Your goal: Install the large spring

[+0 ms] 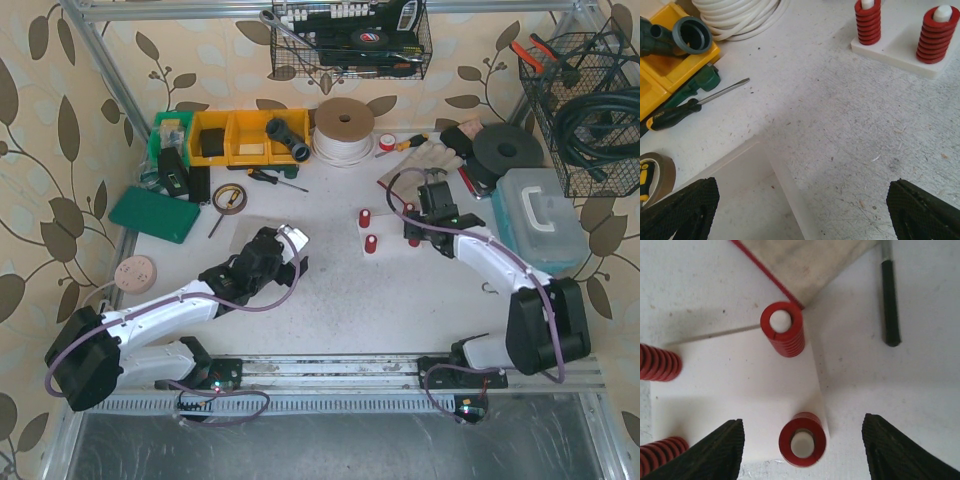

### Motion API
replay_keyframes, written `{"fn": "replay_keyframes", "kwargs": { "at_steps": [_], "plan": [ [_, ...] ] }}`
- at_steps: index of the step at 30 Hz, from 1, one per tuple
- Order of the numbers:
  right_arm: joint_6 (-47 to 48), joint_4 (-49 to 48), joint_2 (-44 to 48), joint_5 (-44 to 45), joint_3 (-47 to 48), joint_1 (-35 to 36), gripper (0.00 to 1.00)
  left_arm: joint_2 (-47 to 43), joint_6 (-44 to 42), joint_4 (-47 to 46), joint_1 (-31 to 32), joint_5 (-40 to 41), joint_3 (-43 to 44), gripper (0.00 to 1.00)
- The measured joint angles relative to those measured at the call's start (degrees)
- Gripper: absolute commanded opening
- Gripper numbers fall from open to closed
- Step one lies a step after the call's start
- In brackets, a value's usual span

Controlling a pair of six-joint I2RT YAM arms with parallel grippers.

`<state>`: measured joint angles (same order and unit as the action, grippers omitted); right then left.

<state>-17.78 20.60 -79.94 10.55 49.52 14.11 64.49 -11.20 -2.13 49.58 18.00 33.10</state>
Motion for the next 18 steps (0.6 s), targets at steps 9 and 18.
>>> {"fn": "replay_keyframes", "kwargs": {
  "at_steps": [9, 18],
  "plan": [
    [1.0, -2.3, 20.3, 12.7, -4.4, 0.0, 1.00, -6.6, 1.3, -7.5, -1.7, 7.5, -6.2, 0.94],
    [17.7, -22.6, 30.7, 23.9, -21.6, -0.2, 1.00, -16.0, 5.2, -12.8, -19.6, 11.2, -10.2, 0.94]
  ]
}}
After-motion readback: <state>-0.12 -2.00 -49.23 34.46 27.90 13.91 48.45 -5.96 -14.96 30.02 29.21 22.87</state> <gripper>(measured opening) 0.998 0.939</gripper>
